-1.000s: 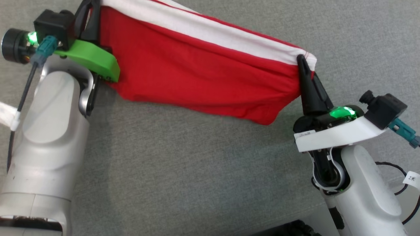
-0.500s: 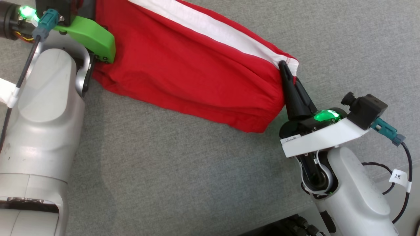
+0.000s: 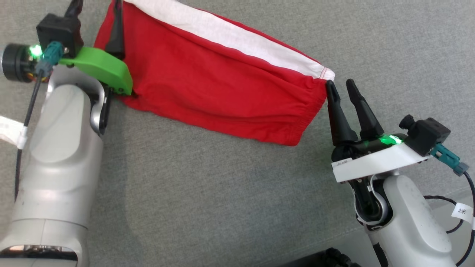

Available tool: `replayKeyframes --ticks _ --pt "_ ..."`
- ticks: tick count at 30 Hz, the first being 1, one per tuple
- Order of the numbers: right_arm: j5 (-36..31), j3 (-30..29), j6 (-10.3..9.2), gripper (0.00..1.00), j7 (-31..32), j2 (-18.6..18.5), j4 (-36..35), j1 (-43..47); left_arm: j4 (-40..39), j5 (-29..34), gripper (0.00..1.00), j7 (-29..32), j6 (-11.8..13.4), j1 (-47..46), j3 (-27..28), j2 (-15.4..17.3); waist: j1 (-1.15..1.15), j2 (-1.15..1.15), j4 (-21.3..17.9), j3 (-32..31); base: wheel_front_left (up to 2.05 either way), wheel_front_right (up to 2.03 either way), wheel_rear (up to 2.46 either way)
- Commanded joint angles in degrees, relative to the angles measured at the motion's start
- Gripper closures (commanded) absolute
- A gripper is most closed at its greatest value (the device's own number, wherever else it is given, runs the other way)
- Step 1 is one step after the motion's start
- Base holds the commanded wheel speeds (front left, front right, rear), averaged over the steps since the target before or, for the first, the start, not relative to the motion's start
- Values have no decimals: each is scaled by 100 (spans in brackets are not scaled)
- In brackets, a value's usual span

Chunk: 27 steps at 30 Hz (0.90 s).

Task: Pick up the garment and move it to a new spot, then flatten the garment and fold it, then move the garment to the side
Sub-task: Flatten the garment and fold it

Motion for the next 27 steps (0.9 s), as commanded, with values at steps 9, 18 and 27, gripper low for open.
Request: replayKeyframes --ticks 9,18,27 --pt "-299 -416 -6 0 -19 -20 193 316 871 -411 0 4 -81 534 -40 -197 0 0 206 -416 0 0 0" --pt "-530 -559 -5 0 -19 -19 357 421 1659 -734 100 124 -77 477 -406 -337 0 0 297 -675 0 0 0" --pt "-829 -706 -6 0 -19 -18 566 627 1488 -1128 100 -5 -79 981 -458 -392 0 0 599 -1175 0 0 0"
